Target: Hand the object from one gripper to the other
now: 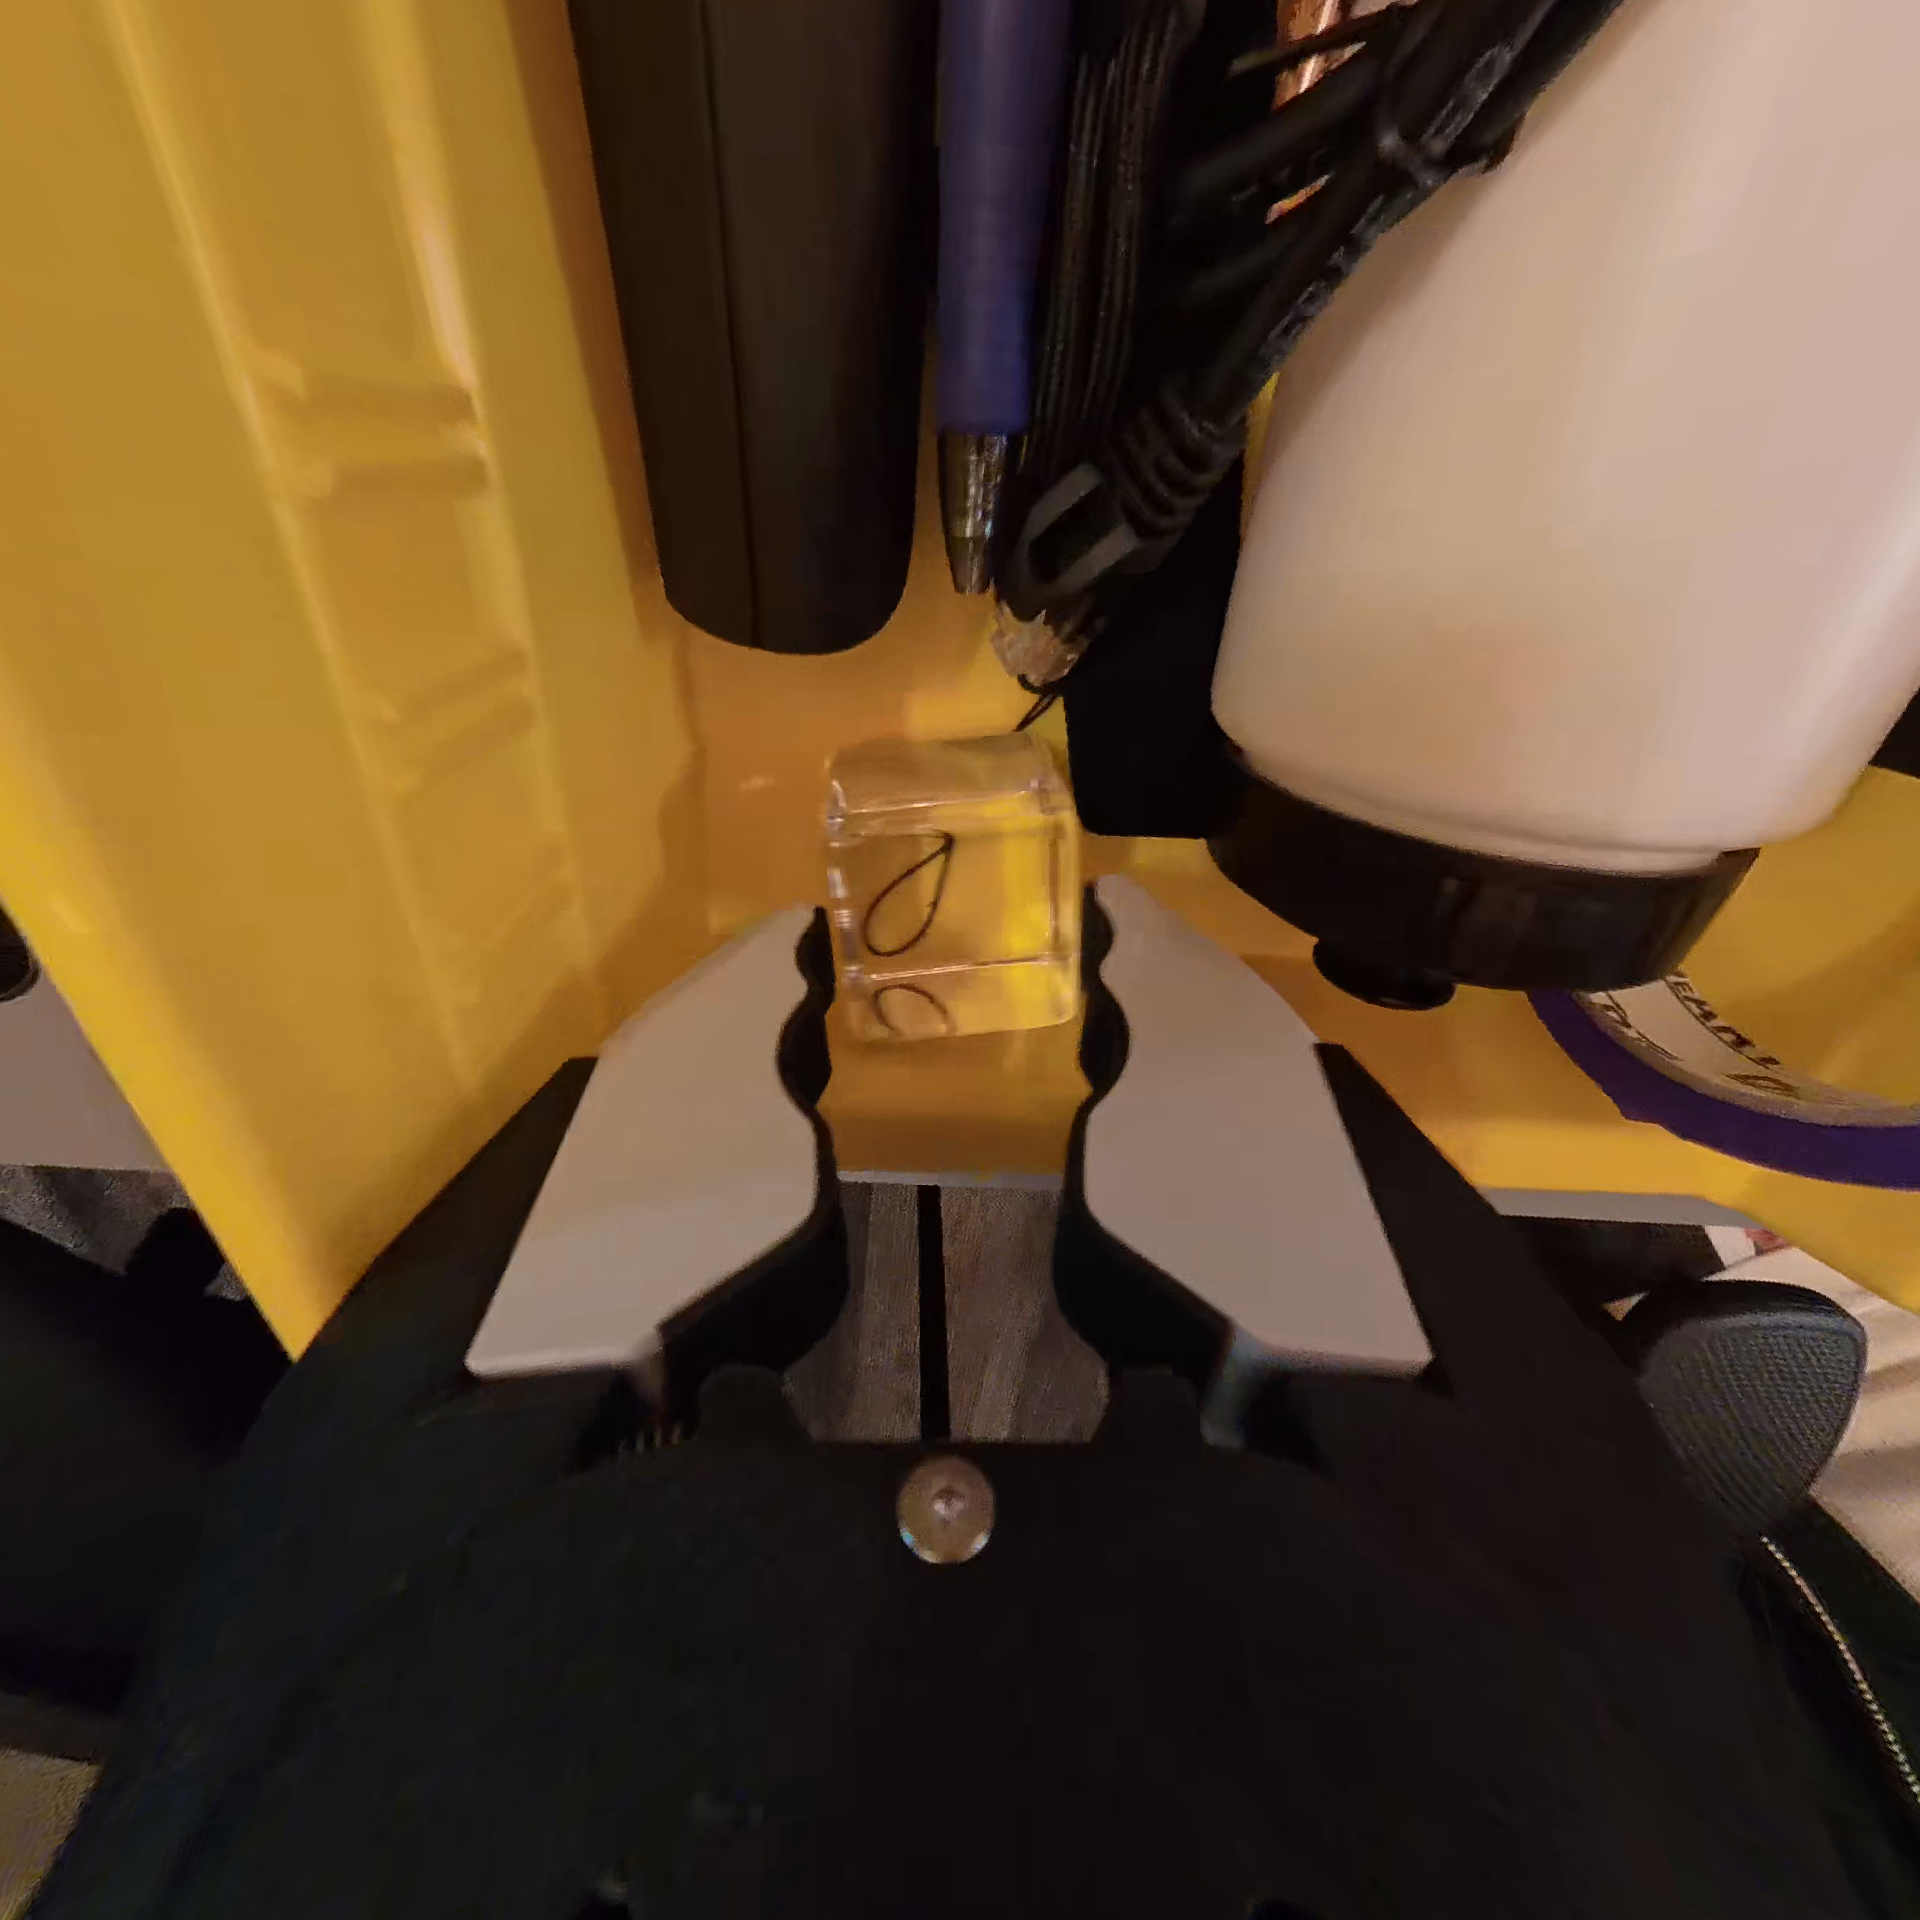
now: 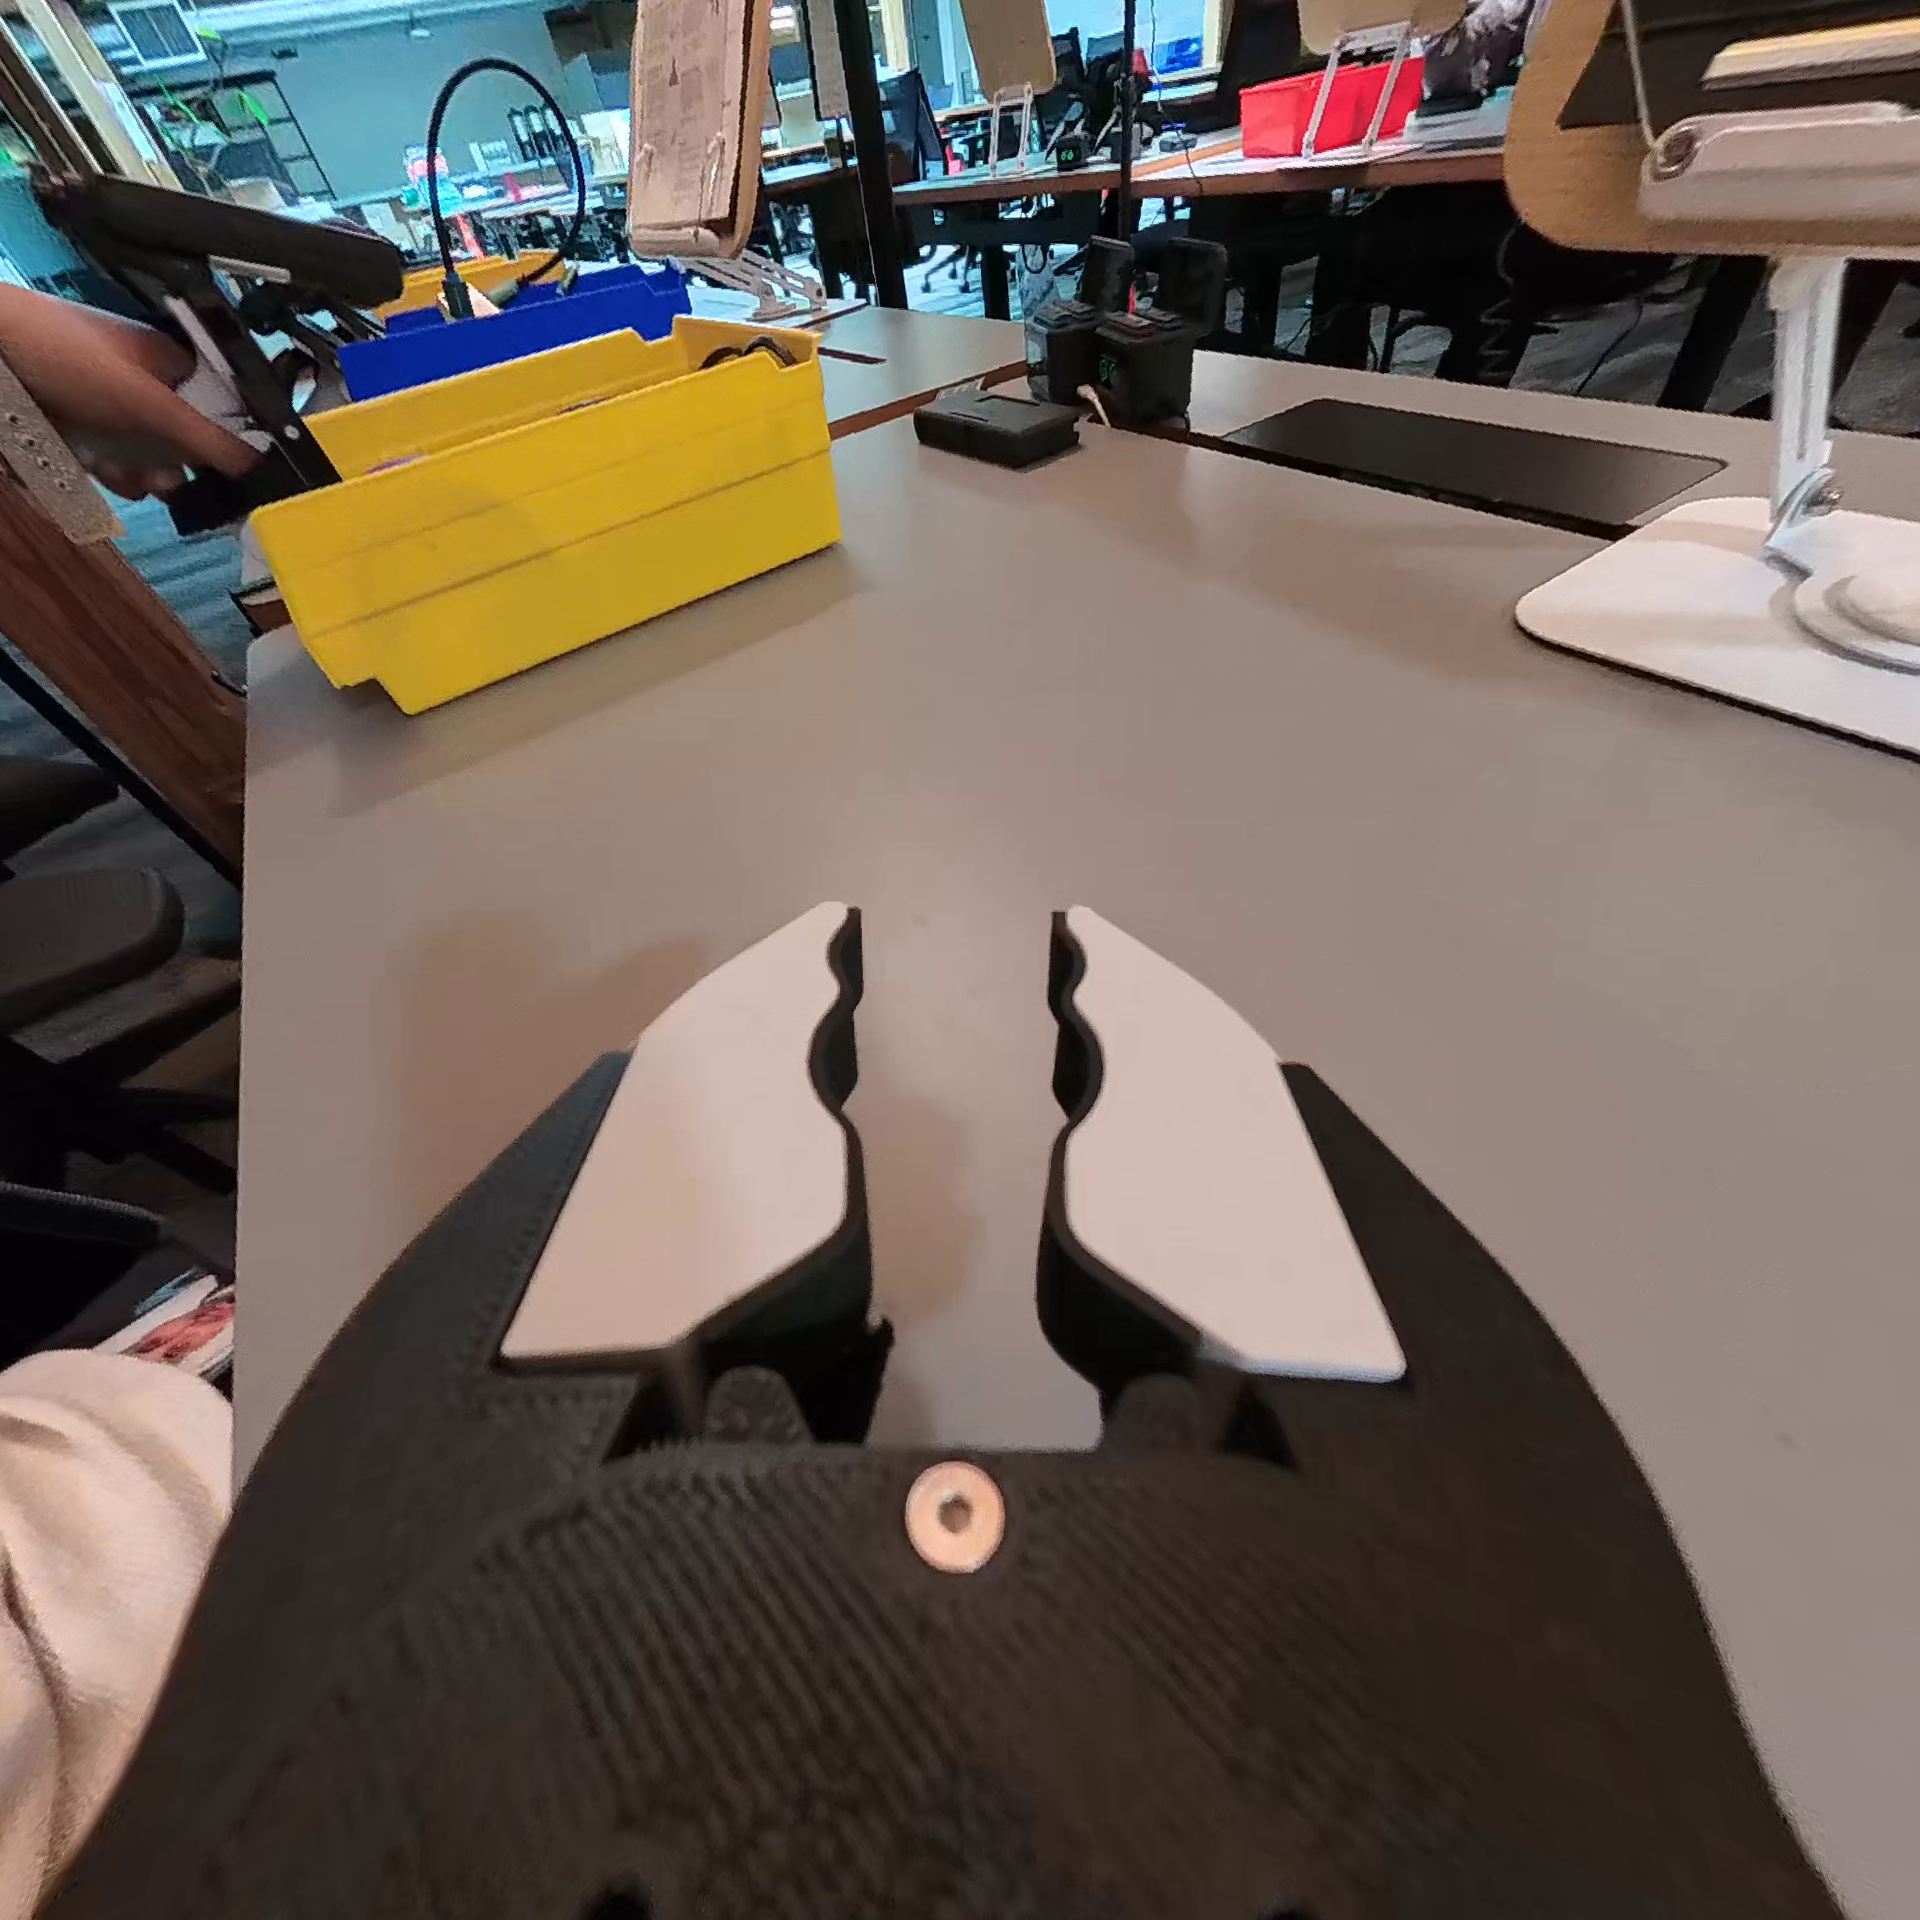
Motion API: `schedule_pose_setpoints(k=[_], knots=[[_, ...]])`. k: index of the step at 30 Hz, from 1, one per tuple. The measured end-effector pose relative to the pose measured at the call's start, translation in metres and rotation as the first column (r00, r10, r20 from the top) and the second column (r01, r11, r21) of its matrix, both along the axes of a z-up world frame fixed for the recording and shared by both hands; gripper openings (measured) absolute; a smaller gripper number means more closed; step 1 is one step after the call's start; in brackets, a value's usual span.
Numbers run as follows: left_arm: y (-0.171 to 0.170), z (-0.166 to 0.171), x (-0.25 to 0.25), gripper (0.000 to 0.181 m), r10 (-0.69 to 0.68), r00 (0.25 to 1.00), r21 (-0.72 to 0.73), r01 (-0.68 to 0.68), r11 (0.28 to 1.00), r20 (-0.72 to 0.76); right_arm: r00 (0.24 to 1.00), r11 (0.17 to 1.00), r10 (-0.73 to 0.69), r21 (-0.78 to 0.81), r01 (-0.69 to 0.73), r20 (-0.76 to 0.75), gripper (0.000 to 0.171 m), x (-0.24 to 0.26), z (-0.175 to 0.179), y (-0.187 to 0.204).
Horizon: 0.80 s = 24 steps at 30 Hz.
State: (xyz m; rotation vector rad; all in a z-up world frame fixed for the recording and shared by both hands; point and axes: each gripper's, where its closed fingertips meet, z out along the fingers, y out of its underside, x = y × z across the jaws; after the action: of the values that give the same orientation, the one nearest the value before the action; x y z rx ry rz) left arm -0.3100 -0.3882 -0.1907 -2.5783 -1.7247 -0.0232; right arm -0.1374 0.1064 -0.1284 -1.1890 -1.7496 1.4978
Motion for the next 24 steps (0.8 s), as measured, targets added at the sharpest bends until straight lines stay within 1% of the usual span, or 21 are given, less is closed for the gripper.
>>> schedule_pose_setpoints(k=[2,5,8,10,11,13,14,15,16,17,18,19,20,21,22,23,24], knots=[[-0.001,0.003,-0.007,0.044,-0.001,0.999,-0.007,0.001,1.0,-0.051,1.0,1.0,-0.001,-0.011,0.001,0.001,0.034,0.001,0.001,0.001],[0.003,0.018,-0.012,0.044,0.024,0.992,0.098,-0.012,0.995,-0.125,1.0,1.0,0.011,-0.006,-0.011,0.0,0.034,0.002,0.0,-0.001],[0.008,0.061,-0.014,0.044,0.073,0.965,0.256,-0.006,0.967,-0.254,1.0,0.999,0.027,0.018,-0.027,-0.013,0.034,0.001,0.001,-0.004],[0.027,0.099,-0.011,0.043,0.082,0.933,0.39,0.066,0.918,-0.351,0.999,0.998,0.037,0.042,-0.036,-0.03,0.035,-0.001,0.002,-0.007],[0.044,0.12,-0.007,0.044,0.076,0.917,0.466,0.126,0.876,-0.392,0.998,0.998,0.045,0.052,-0.042,-0.045,0.037,-0.002,0.004,-0.01],[0.089,0.158,0.008,0.044,0.05,0.89,0.601,0.264,0.755,-0.454,0.996,0.997,0.068,0.052,-0.065,-0.062,0.042,-0.003,0.011,-0.021],[0.116,0.174,0.017,0.044,0.033,0.88,0.656,0.327,0.681,-0.473,0.995,0.996,0.091,0.011,-0.091,-0.049,0.046,-0.001,0.018,-0.031],[0.146,0.185,0.029,0.044,0.002,0.876,0.701,0.384,0.601,-0.482,0.99,0.988,0.135,-0.064,-0.138,-0.038,0.054,0.003,0.028,-0.044],[0.178,0.193,0.043,0.044,-0.039,0.874,0.736,0.432,0.522,-0.485,0.983,0.972,0.181,-0.142,-0.185,-0.037,0.066,0.006,0.041,-0.058],[0.212,0.199,0.058,0.044,-0.082,0.871,0.766,0.468,0.441,-0.485,0.977,0.957,0.209,-0.195,-0.214,-0.043,0.074,0.009,0.052,-0.068],[0.247,0.203,0.073,0.045,-0.124,0.864,0.791,0.498,0.356,-0.488,0.973,0.948,0.222,-0.218,-0.231,-0.068,0.076,0.011,0.064,-0.074],[0.282,0.206,0.09,0.045,-0.162,0.856,0.813,0.517,0.268,-0.491,0.968,0.946,0.222,-0.215,-0.243,-0.12,0.079,0.012,0.075,-0.077],[0.315,0.206,0.105,0.045,-0.197,0.847,0.829,0.527,0.188,-0.494,0.96,0.953,0.205,-0.186,-0.24,-0.191,0.078,0.013,0.084,-0.075],[0.345,0.201,0.118,0.045,-0.234,0.842,0.842,0.524,0.132,-0.487,0.942,0.96,0.192,-0.147,-0.238,-0.276,0.08,0.016,0.092,-0.072],[0.374,0.19,0.127,0.045,-0.259,0.843,0.853,0.51,0.108,-0.471,0.921,0.964,0.163,-0.141,-0.224,-0.353,0.08,0.018,0.097,-0.066],[0.4,0.176,0.133,0.045,-0.28,0.848,0.867,0.49,0.093,-0.449,0.905,0.962,0.148,-0.152,-0.225,-0.399,0.088,0.021,0.099,-0.059],[0.423,0.161,0.14,0.045,-0.301,0.868,0.898,0.434,0.072,-0.395,0.9,0.962,0.149,-0.15,-0.227,-0.411,0.089,0.025,0.096,-0.051]])
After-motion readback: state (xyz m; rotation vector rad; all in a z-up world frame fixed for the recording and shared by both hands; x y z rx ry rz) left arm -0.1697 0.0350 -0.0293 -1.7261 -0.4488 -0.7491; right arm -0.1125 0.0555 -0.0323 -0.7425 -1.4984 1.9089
